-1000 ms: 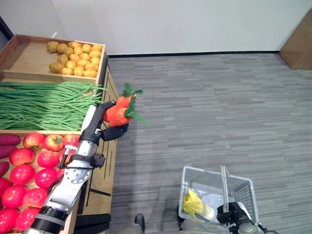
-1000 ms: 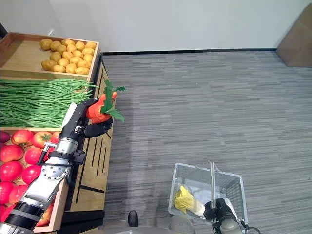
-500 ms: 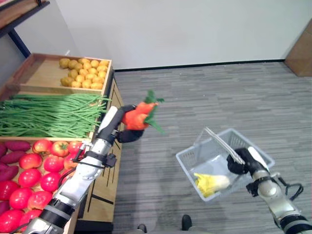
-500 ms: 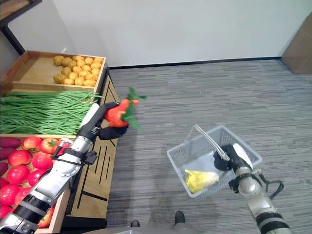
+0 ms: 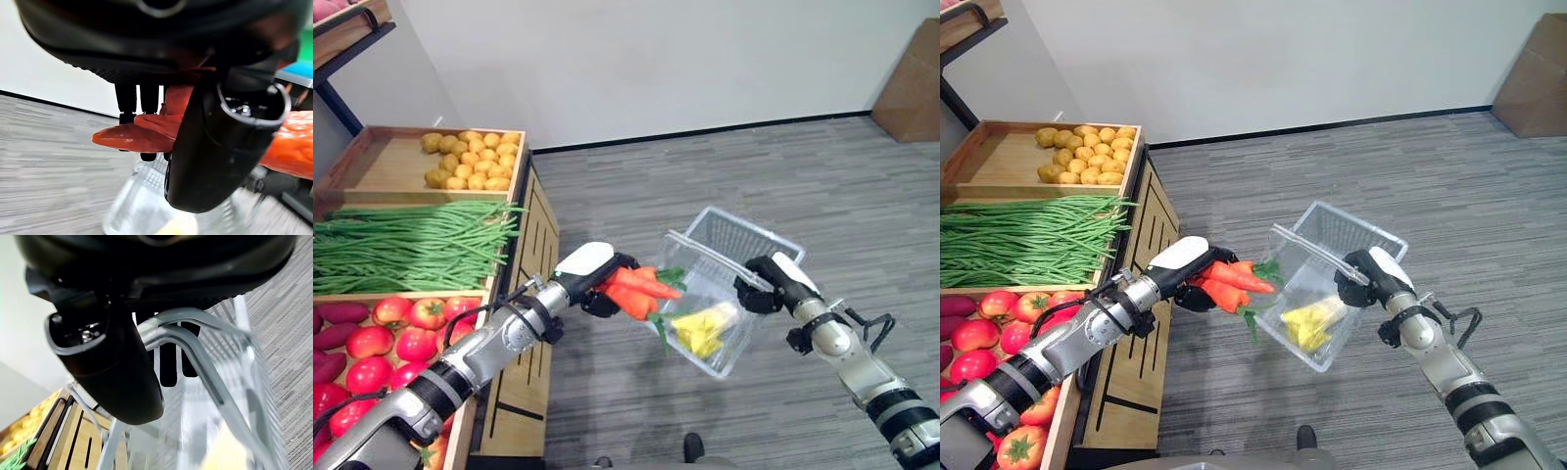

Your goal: Get the vegetables into the basket

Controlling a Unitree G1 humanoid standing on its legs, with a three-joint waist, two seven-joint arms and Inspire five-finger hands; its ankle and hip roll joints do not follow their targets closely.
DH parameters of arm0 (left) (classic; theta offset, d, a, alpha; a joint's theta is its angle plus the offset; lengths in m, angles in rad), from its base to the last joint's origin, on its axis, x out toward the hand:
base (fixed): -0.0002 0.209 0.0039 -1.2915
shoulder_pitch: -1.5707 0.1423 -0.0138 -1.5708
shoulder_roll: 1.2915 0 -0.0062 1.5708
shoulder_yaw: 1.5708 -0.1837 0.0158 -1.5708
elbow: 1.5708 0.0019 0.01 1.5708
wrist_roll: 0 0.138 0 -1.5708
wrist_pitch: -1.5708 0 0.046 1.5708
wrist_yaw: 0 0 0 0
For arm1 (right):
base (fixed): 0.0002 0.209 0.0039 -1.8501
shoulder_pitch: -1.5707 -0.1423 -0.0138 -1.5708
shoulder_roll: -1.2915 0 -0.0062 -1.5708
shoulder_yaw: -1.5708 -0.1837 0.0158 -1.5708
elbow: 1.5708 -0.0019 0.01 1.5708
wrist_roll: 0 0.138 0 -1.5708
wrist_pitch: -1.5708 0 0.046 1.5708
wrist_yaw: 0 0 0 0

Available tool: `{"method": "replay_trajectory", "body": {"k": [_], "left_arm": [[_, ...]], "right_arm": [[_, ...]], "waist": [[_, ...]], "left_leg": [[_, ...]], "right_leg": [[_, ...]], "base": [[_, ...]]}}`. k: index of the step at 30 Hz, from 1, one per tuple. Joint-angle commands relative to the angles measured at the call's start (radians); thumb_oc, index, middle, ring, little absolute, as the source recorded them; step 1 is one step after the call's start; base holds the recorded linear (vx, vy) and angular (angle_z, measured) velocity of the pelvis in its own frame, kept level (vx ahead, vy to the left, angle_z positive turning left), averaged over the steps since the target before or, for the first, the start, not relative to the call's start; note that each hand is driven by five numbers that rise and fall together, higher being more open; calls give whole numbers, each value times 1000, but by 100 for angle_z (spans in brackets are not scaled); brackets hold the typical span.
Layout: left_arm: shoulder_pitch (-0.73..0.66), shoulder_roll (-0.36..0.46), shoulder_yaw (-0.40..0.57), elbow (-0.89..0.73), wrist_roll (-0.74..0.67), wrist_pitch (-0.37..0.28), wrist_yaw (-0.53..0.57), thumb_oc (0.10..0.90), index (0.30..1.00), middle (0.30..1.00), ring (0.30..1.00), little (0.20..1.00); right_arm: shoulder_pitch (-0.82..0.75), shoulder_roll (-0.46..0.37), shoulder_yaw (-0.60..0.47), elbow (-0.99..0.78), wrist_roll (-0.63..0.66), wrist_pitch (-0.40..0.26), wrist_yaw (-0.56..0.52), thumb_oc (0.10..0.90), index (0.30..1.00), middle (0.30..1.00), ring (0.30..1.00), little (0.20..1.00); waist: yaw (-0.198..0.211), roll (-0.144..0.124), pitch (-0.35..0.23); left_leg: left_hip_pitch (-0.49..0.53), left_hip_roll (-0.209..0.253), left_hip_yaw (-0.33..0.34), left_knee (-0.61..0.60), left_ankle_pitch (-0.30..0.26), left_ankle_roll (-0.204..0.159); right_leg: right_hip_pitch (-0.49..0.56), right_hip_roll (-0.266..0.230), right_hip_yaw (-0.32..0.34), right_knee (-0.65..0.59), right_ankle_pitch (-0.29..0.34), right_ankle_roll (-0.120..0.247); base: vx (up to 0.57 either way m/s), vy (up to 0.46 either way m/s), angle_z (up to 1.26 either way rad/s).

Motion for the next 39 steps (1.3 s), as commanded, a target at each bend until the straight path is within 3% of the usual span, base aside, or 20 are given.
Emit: {"method": "replay_trajectory", "body": {"k": [1, 6, 19, 28, 29, 36, 37, 38, 39], "left_arm": [[-160, -20, -23, 68, 49, -48, 92, 400, 300, 300, 300, 300], [-171, -47, -40, 126, 100, -34, 109, 400, 300, 300, 300, 300], [-118, -122, -11, 264, 291, 28, 176, 400, 300, 300, 300, 300], [-109, -150, 17, 379, 371, 89, 227, 400, 300, 300, 300, 300], [-105, -162, 41, 445, 434, 142, 271, 400, 300, 300, 300, 300], [-112, -171, 41, 584, 571, 217, 288, 400, 300, 300, 300, 300], [-107, -176, 47, 591, 572, 224, 288, 555, 517, 517, 517, 517], [-107, -177, 47, 591, 572, 225, 288, 782, 835, 835, 835, 835], [-101, -177, 59, 607, 582, 241, 285, 900, 1000, 1000, 1000, 1000]], "right_arm": [[-210, 16, -15, -48, 76, -127, -58, 400, 300, 300, 300, 300], [-239, 57, 8, -71, 106, -131, -53, 400, 300, 300, 300, 300], [-124, 179, 56, -413, 282, -156, 53, 400, 300, 300, 300, 300], [-90, 175, 71, -503, 316, -157, 75, 400, 300, 300, 300, 300], [-86, 164, 70, -529, 309, -159, 75, 400, 300, 300, 300, 300], [-76, 136, 55, -571, 308, -165, 65, 400, 300, 300, 300, 300], [-70, 135, 53, -574, 305, -164, 66, 400, 300, 300, 300, 300], [-69, 134, 53, -575, 305, -164, 66, 400, 300, 300, 300, 300], [-62, 131, 51, -579, 300, -162, 66, 400, 300, 300, 300, 300]], "waist": [[0, -84, -111], [0, -83, -110], [-15, -82, -105], [-19, -85, -103], [-19, -87, -103], [-24, -84, -97], [-24, -83, -97], [-24, -82, -97], [-23, -82, -97]], "left_leg": [[-51, 13, -23, 0, 6, -39], [-50, 14, -18, 0, 4, -39], [-41, 18, 0, 0, 1, -41], [-39, 24, 5, 0, 1, -45], [-38, 25, 6, 0, 2, -46], [-40, 29, 8, 0, 3, -49], [-39, 30, 9, 0, 3, -48], [-39, 30, 10, 0, 3, -49], [-39, 31, 10, 0, 3, -49]], "right_leg": [[20, -58, -33, 0, -33, 85], [19, -58, -27, -1, -32, 87], [19, -54, -18, -1, -34, 89], [21, -49, -19, -1, -38, 85], [24, -47, -21, -1, -39, 84], [19, -45, -17, -1, -39, 82], [18, -45, -16, -1, -39, 81], [18, -45, -16, -1, -39, 81], [18, -45, -16, 0, -39, 81]], "base": [[0, 0, 0], [0, 4, -2], [5, 4, -3], [-1, 0, -2], [0, 0, 0], [-2, -1, -1], [-1, 0, -5], [-1, -1, -5], [-1, -4, -5]]}}
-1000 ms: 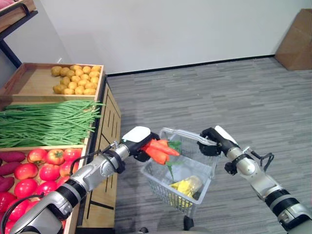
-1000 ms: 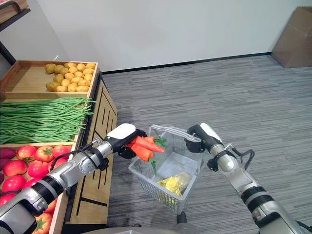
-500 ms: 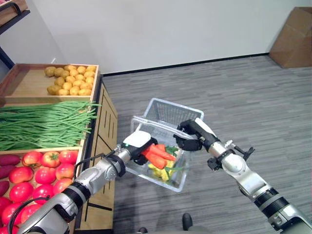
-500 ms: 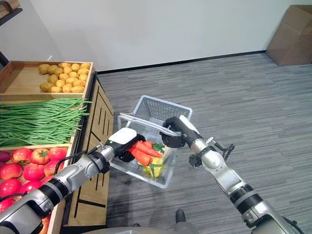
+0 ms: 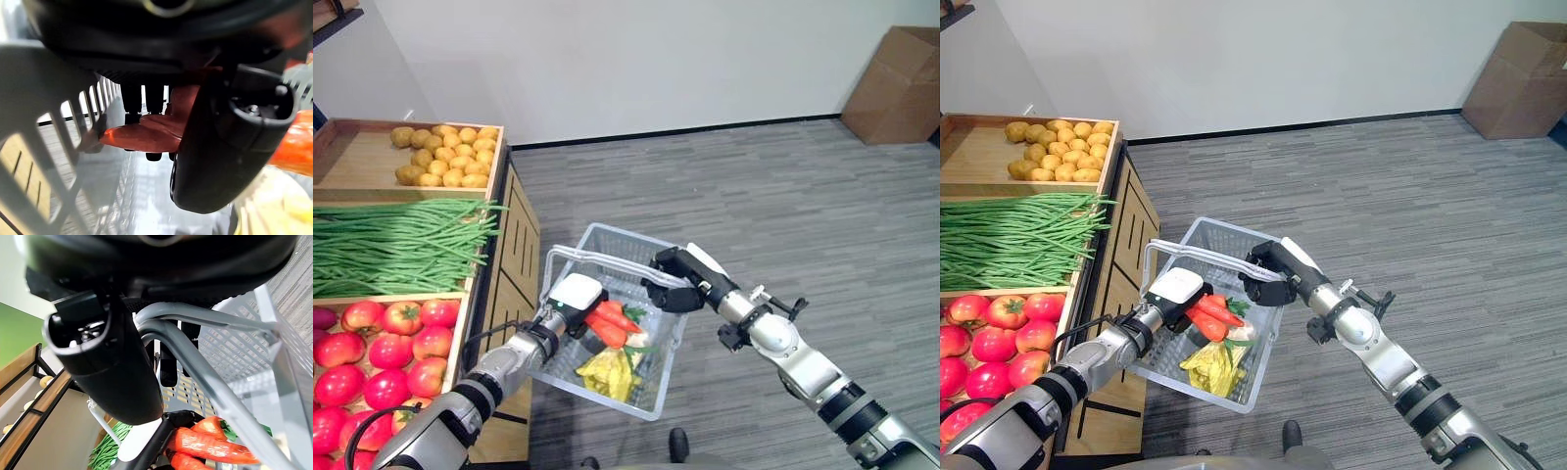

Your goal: Get the vegetables into the basket

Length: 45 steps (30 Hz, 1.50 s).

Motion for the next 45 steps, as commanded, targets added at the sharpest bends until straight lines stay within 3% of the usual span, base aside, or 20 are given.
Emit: {"method": "replay_trajectory", "body": {"k": [1, 11, 15, 19, 22, 24, 25, 34, 36, 39, 45], "left_arm": [[-96, 43, 85, 150, 17, 103, 49, 900, 1000, 1000, 1000, 1000], [-60, 28, 92, 42, 1, 81, 37, 900, 1000, 1000, 1000, 1000], [-26, 16, 88, -97, -56, 30, 25, 900, 1000, 1000, 1000, 1000], [26, 14, 116, -253, -230, -40, -14, 900, 1000, 1000, 1000, 1000], [63, 39, 112, -402, -407, -109, -106, 900, 1000, 1000, 1000, 1000], [78, 49, 115, -441, -449, -119, -117, 900, 1000, 1000, 1000, 1000], [104, 52, 113, -493, -557, -136, -163, 900, 1000, 1000, 1000, 1000], [209, 114, 89, -645, -793, -148, -276, 900, 1000, 1000, 1000, 1000], [259, 131, 91, -654, -893, -145, -315, 900, 1000, 1000, 1000, 1000], [307, 129, 105, -623, -1005, -129, -347, 900, 1000, 1000, 1000, 1000], [343, 122, 105, -535, -1056, -107, -385, 900, 1000, 1000, 1000, 1000]], "right_arm": [[-52, 4, -110, -183, 69, -167, -53, 400, 300, 300, 300, 300], [-12, 4, -154, -120, 33, -145, -75, 400, 300, 300, 300, 300], [14, 21, -195, -46, -11, -131, -106, 400, 300, 300, 300, 300], [32, 43, -222, 53, -75, -108, -141, 400, 300, 300, 300, 300], [42, 62, -241, 139, -104, -89, -161, 400, 300, 300, 300, 300], [47, 71, -244, 167, -108, -90, -167, 400, 300, 300, 300, 300], [51, 74, -252, 225, -150, -80, -185, 400, 300, 300, 300, 300], [58, 93, -285, 457, -222, -54, -232, 400, 300, 300, 300, 300], [46, 100, -290, 576, -237, -42, -250, 400, 300, 300, 300, 300], [30, 100, -299, 667, -247, -29, -269, 400, 300, 300, 300, 300], [-21, 79, -288, 847, -296, -8, -296, 400, 300, 300, 300, 300]], "waist": [[-6, -36, -95], [0, -38, -95], [7, -39, -98], [14, -39, -98], [18, -38, -97], [19, -39, -96], [23, -38, -97], [37, -36, -86], [44, -32, -74], [50, -27, -56], [56, -13, -31]], "left_leg": [[-36, 18, -28, 1, 4, -48], [-36, 15, -39, 1, 4, -45], [-45, 6, -51, 1, 14, -40], [-48, 3, -61, 1, 14, -36], [-48, 2, -65, 1, 14, -34], [-47, 1, -68, 1, 13, -33], [-50, 0, -72, 1, 14, -32], [-54, -5, -91, 1, 7, -29], [-62, -7, -95, 1, 10, -28], [-75, -5, -100, 1, 16, -29], [-105, -4, -106, 1, 28, -31]], "right_leg": [[41, -61, -46, 0, -40, 75], [51, -63, -55, 0, -46, 71], [51, -67, -63, 0, -38, 68], [50, -70, -69, 1, -35, 67], [51, -73, -70, 0, -34, 66], [52, -73, -70, 0, -34, 66], [51, -74, -72, 1, -32, 66], [56, -75, -84, 0, -41, 67], [50, -73, -84, 1, -40, 67], [38, -72, -85, 1, -35, 66], [10, -71, -87, 1, -27, 64]], "base": [[-2, -4, -5], [-3, -1, 0], [-15, 4, 8], [-1, 0, 2], [0, 0, 0], [5, 2, 5], [13, -1, 5], [11, -6, 8], [-33, -14, 5], [-43, -14, 2], [-24, -9, 1]]}}
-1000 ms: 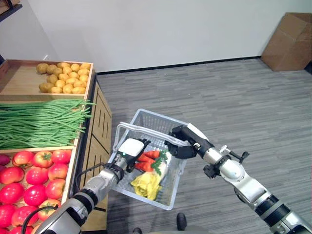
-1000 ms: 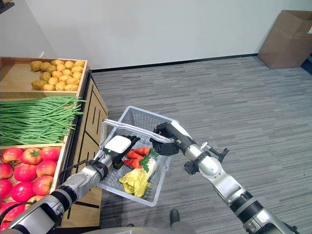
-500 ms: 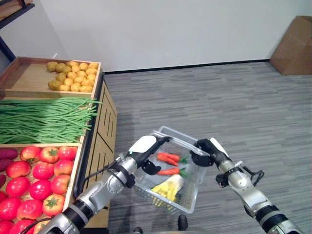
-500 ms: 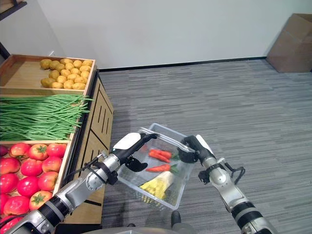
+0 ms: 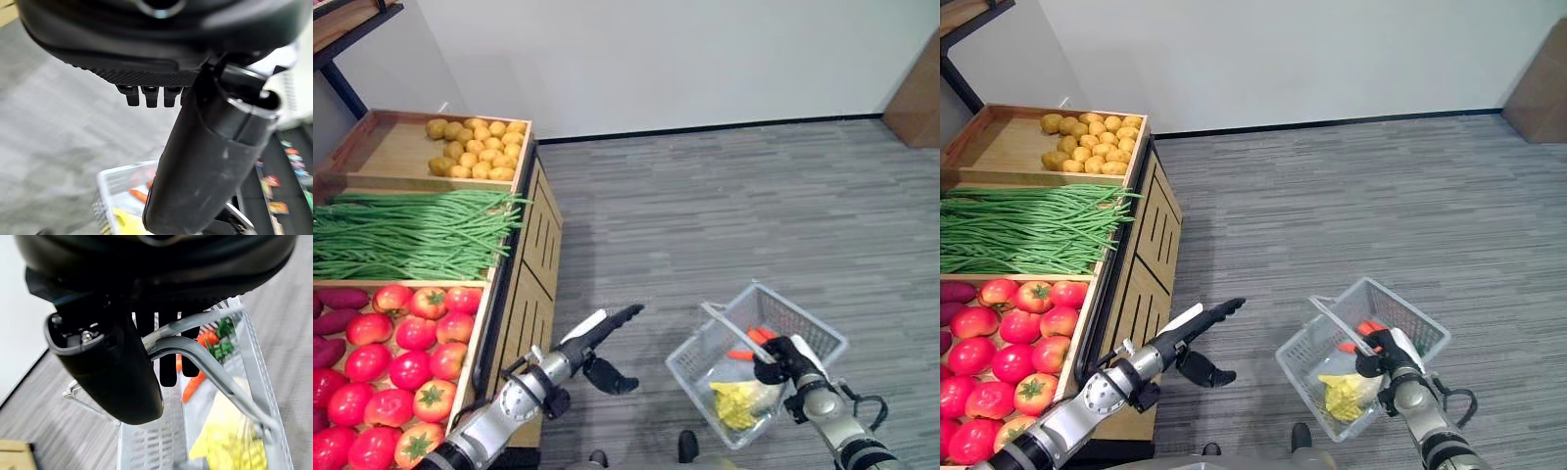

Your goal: Get the vegetables into the basket

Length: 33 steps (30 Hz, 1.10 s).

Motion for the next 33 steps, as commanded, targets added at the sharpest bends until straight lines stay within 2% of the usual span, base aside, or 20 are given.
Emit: {"method": "replay_trajectory", "body": {"k": [1, 4, 6, 8, 10, 11, 15, 17, 20, 26, 27, 28, 33], "left_arm": [[-73, 1, 14, -8, -54, -61, -7, 900, 1000, 1000, 1000, 1000], [-71, -2, 0, 75, -17, -55, -13, 900, 1000, 1000, 1000, 1000], [-78, -52, -7, 245, 38, -46, 4, 900, 1000, 1000, 1000, 1000], [-81, -56, -8, 251, 41, -49, 6, 900, 1000, 1000, 1000, 1000], [-88, -118, 15, 419, 107, -40, 48, 900, 1000, 1000, 1000, 1000], [-93, -135, 21, 452, 129, -43, 64, 900, 1000, 1000, 1000, 1000], [-93, -184, 59, 591, 185, -36, 106, 900, 1000, 1000, 1000, 1000], [-93, -236, 109, 737, 218, -20, 134, 900, 1000, 1000, 1000, 1000], [-89, -269, 139, 868, 277, 0, 160, 900, 1000, 1000, 1000, 1000], [-73, -292, 173, 949, 327, 17, 188, 900, 1000, 1000, 1000, 1000], [-71, -293, 175, 956, 334, 18, 186, 900, 1000, 1000, 1000, 1000], [-67, -295, 177, 965, 338, 20, 185, 900, 1000, 1000, 1000, 1000], [-56, -295, 189, 967, 340, 21, 180, 900, 1000, 1000, 1000, 1000]], "right_arm": [[-183, -31, -11, 27, -61, -69, -74, 400, 300, 300, 300, 300], [-221, -50, -1, 117, -82, -55, -87, 400, 300, 300, 300, 300], [-278, -56, 11, 207, -60, -55, -89, 400, 300, 300, 300, 300], [-280, -57, 12, 209, -59, -56, -89, 400, 300, 300, 300, 300], [-312, -60, 12, 247, -38, -57, -89, 400, 300, 300, 300, 300], [-323, -62, 17, 245, -38, -57, -90, 400, 300, 300, 300, 300], [-332, -60, 20, 240, -29, -63, -93, 400, 300, 300, 300, 300], [-335, -54, 26, 237, -27, -67, -91, 400, 300, 300, 300, 300], [-334, -43, 27, 261, -20, -70, -84, 400, 300, 300, 300, 300], [-317, -31, 10, 283, 4, -72, -75, 400, 300, 300, 300, 300], [-314, -30, 8, 293, 6, -71, -69, 575, 544, 544, 544, 544], [-309, -29, 6, 310, 4, -68, -66, 900, 1000, 1000, 1000, 1000], [-290, -48, 10, 349, -39, -56, -55, 900, 1000, 1000, 1000, 1000]], "waist": [[13, -53, -41], [15, -43, -18], [19, -30, 6], [19, -28, 5], [21, -22, 30], [22, -20, 34], [25, -19, 51], [28, -23, 61], [32, -26, 66], [35, -28, 66], [35, -29, 65], [35, -29, 64], [34, -29, 63]], "left_leg": [[-83, -5, -51, 0, 27, -28], [-108, -4, -52, 0, 37, -30], [-141, 0, -48, 0, 50, -32], [-143, 1, -48, 0, 51, -32], [-170, 4, -45, 0, 64, -33], [-179, 5, -44, 0, 68, -34], [-197, 10, -42, 0, 77, -36], [-208, 14, -40, 0, 83, -38], [-212, 17, -41, 0, 87, -41], [-202, 22, -47, 0, 85, -44], [-200, 22, -47, 0, 84, -45], [-198, 23, -48, 0, 83, -45], [-187, 22, -55, 0, 78, -46]], "right_leg": [[2, -65, -32, 7, -14, 71], [-23, -62, -29, 8, -8, 70], [-63, -57, -23, 10, 2, 66], [-65, -56, -22, 10, 2, 66], [-96, -52, -18, 13, 11, 63], [-106, -51, -15, 13, 14, 62], [-131, -47, -10, 16, 17, 59], [-147, -42, -3, 19, 19, 56], [-150, -38, -4, 20, 18, 52], [-137, -34, -10, 20, 8, 49], [-134, -33, -11, 19, 7, 49], [-130, -33, -13, 19, 4, 48], [-115, -34, -20, 17, 0, 48]], "base": [[-53, -23, 0], [-79, -26, 0], [-105, -38, -2], [-35, -19, -4], [-86, -41, -3], [-81, -53, -5], [-24, -31, -2], [2, -51, -3], [11, -46, -5], [21, -20, 0], [35, -20, 1], [33, -20, 1], [16, -10, 5]]}}
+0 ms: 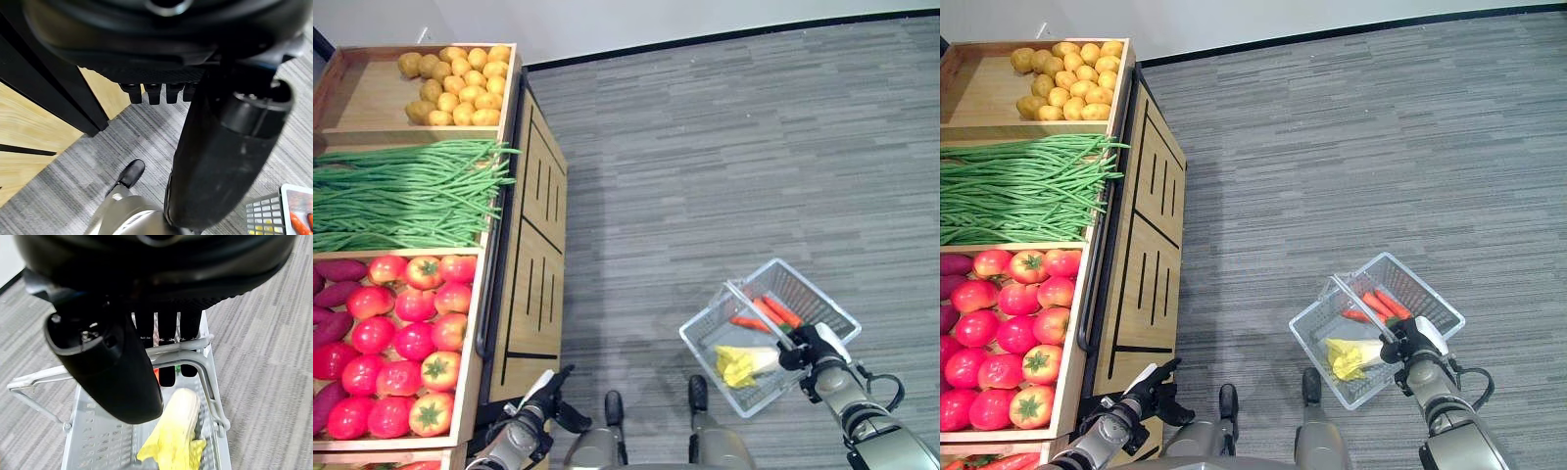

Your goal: Get the vegetables into the basket

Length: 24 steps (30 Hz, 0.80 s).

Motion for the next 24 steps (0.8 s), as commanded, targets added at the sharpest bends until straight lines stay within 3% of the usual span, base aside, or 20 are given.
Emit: {"method": "replay_trajectory", "body": {"k": [1, 13, 24], "left_arm": [[37, 43, -11, 62, 46, 11, 11, 900, 1000, 1000, 1000, 1000], [46, 40, 10, 80, 58, 18, 15, 900, 1000, 1000, 1000, 1000], [80, 9, 128, 170, 6, 45, 14, 900, 1000, 1000, 1000, 1000]], "right_arm": [[-55, -47, -3, 33, 1, -32, -31, 900, 1000, 1000, 1000, 1000], [17, -61, -84, 103, 28, -18, -33, 900, 1000, 1000, 1000, 1000], [203, 82, -91, 40, 81, -44, 45, 900, 1000, 1000, 1000, 1000]], "waist": [[5, -74, -39], [-7, -65, -36], [-20, -91, -73]], "left_leg": [[-51, 8, -60, -12, 48, -43], [-42, -2, -58, -12, 38, -39], [7, 2, -60, -12, 24, -39]], "right_leg": [[16, -48, -24, 12, -29, 62], [24, -55, -20, 8, -27, 66], [73, -52, -27, 9, -41, 63]], "base": [[0, 0, 0], [-1, 1, 0], [6, -1, 0]]}}
